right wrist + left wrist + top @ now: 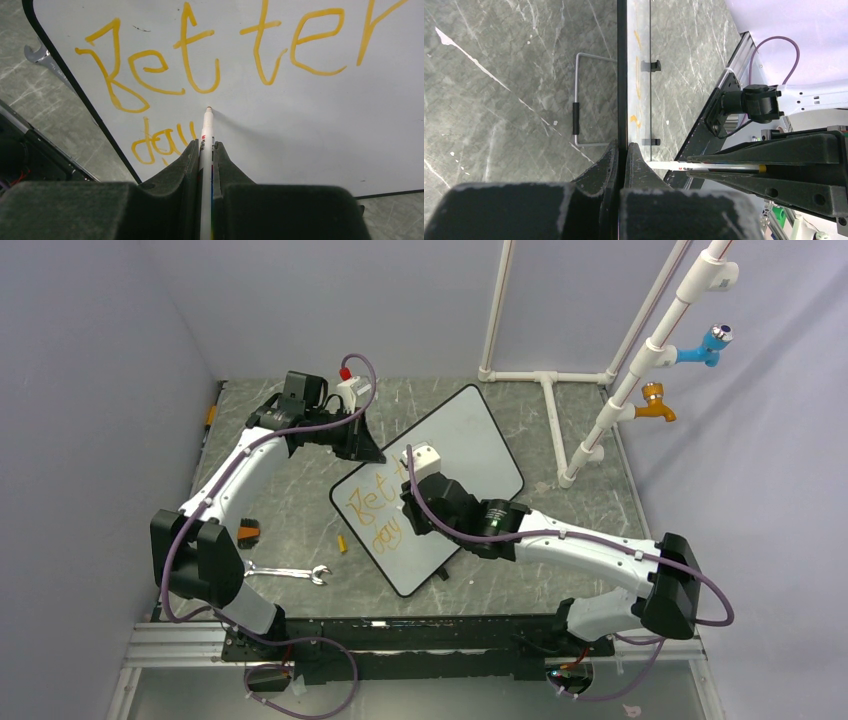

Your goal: Write a sentence on the whiteboard

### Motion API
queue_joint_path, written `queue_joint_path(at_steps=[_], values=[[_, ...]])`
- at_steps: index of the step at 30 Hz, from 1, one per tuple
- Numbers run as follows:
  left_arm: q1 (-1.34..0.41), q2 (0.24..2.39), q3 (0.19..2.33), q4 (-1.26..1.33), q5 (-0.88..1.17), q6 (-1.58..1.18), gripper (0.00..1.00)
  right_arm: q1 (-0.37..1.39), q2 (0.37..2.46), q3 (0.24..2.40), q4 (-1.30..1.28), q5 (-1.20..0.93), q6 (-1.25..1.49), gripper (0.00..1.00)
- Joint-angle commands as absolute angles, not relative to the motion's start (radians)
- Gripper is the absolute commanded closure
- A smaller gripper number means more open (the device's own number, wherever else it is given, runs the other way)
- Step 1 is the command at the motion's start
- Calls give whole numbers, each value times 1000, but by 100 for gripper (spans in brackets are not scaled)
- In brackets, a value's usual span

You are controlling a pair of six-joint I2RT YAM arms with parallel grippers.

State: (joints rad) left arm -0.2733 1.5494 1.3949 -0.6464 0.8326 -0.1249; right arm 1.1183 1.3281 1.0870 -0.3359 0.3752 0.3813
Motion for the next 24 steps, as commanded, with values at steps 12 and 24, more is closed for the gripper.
queue_joint_path(at_steps=[12,24], values=[[-263,1485,1406,-531,827,-91,100,1112,1344,1066,-305,346,385,100],[-262,1485,1409,-531,825,-92,100,1118,1282,1063,-308,314,396,100]])
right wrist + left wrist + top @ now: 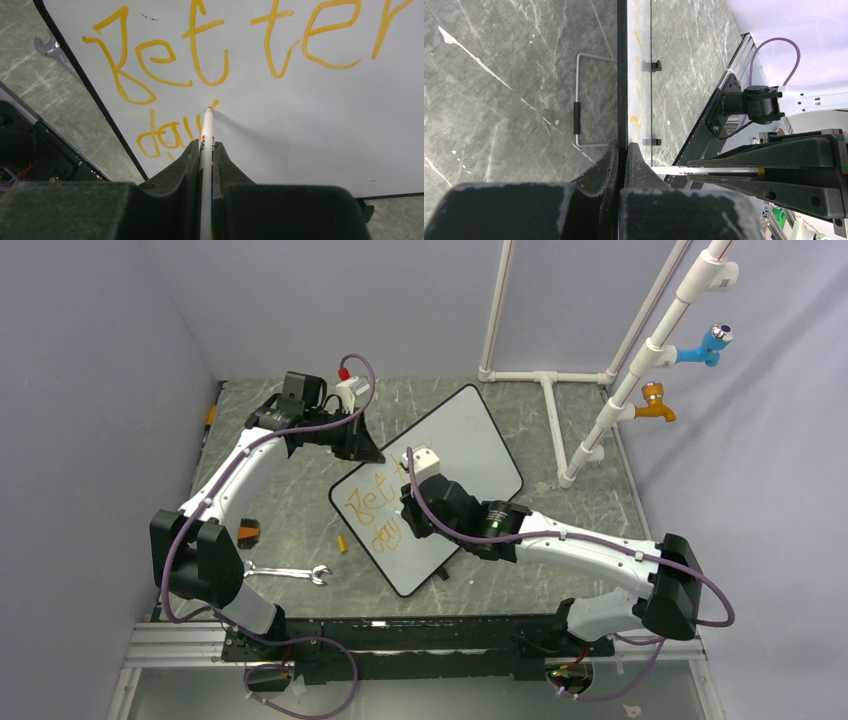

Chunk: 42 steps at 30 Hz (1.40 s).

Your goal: Write a sentence on the whiteboard

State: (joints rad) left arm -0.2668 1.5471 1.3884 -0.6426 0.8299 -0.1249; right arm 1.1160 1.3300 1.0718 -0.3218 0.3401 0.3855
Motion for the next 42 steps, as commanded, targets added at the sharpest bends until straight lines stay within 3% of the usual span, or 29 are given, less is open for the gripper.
queue_joint_path(at_steps=[1,11,42], values=[[-262,1484,1408,-530,825,-92,100,1119,1267,1063,-301,311,396,100],[-262,1483,1408,-530,827,-92,100,1109,1144,1079,-301,367,384,100],[-261,1480,1402,-524,824,-97,100,1091,1293,1030,-271,387,381,100]])
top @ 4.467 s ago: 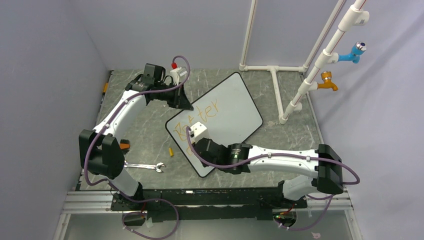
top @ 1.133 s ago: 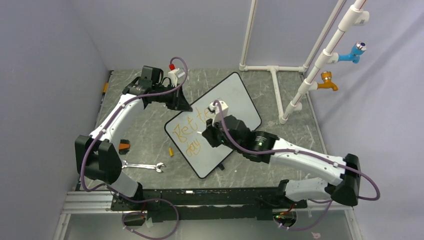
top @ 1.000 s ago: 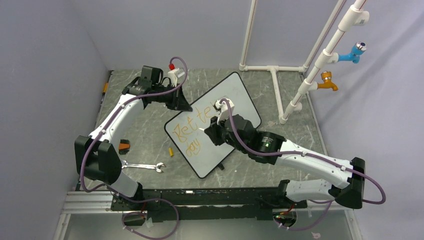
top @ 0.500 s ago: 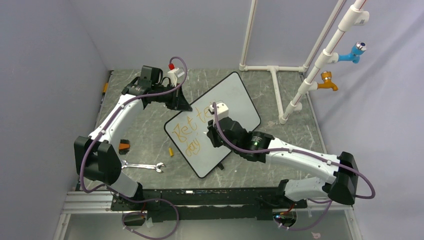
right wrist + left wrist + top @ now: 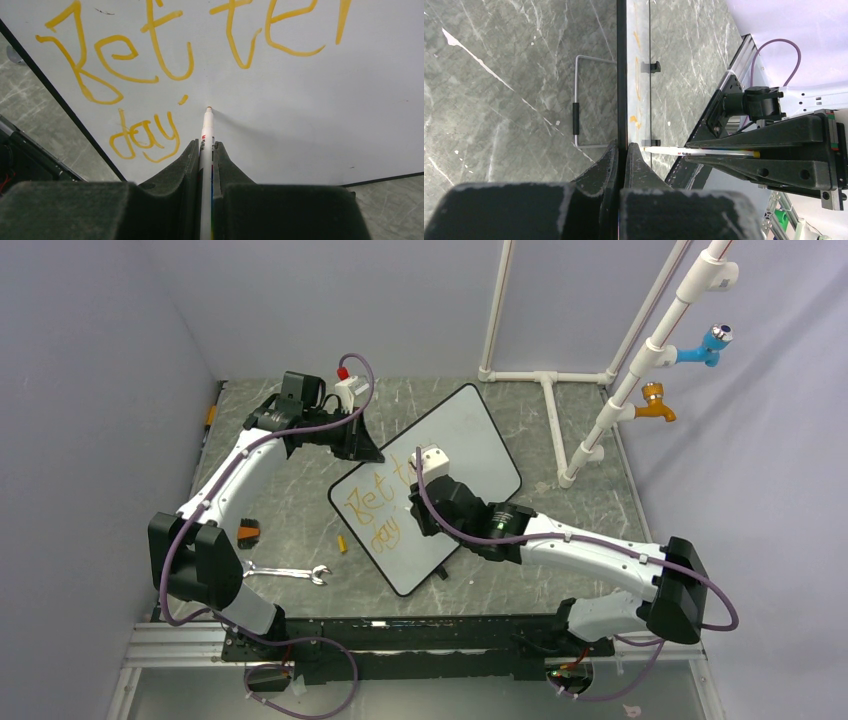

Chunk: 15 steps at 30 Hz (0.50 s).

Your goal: Write a sentence on the whiteboard

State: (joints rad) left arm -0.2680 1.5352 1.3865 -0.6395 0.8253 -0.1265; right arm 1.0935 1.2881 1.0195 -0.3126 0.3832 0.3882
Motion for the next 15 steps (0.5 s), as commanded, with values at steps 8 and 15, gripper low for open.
queue_joint_path(at_steps=[8,15], values=[[-262,1477,1401,-525,822,-96,100,1091,1312,1031,-264,367,369,100],[-260,1479,1404,-525,824,-96,100,1091,1322,1021,-251,314,364,100]])
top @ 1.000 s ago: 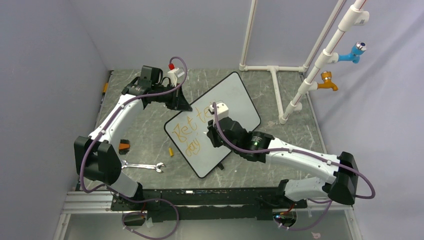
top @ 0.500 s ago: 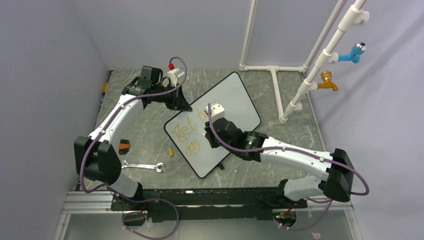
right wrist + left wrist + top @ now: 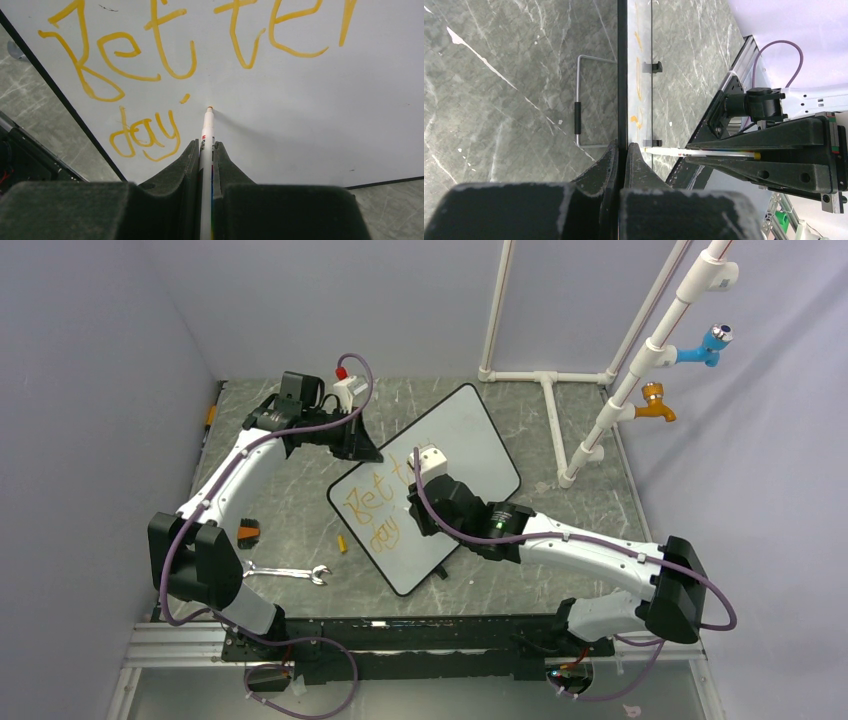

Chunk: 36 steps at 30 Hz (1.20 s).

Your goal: Write a sentence on the whiteboard

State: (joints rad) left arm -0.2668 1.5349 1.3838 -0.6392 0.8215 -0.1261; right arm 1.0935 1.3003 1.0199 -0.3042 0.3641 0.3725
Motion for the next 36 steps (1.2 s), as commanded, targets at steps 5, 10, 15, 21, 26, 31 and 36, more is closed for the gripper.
queue_joint_path(at_steps=[5,10,15,21,26,31,36], values=[[-261,1480,1404,-525,824,-97,100,1091,1320,1007,-236,294,373,100],[-260,1480,1405,-525,824,-97,100,1090,1315,996,-238,281,376,100],[-259,1480,1405,-526,824,-97,100,1091,1309,974,-241,271,385,100],[-258,1483,1404,-524,825,-97,100,1092,1293,929,-239,265,403,100],[-259,1482,1404,-523,824,-98,100,1093,1278,911,-255,293,415,100],[-258,1479,1398,-519,825,-100,100,1091,1273,911,-282,343,428,100],[-259,1479,1399,-520,825,-100,100,1092,1280,914,-311,377,432,100]])
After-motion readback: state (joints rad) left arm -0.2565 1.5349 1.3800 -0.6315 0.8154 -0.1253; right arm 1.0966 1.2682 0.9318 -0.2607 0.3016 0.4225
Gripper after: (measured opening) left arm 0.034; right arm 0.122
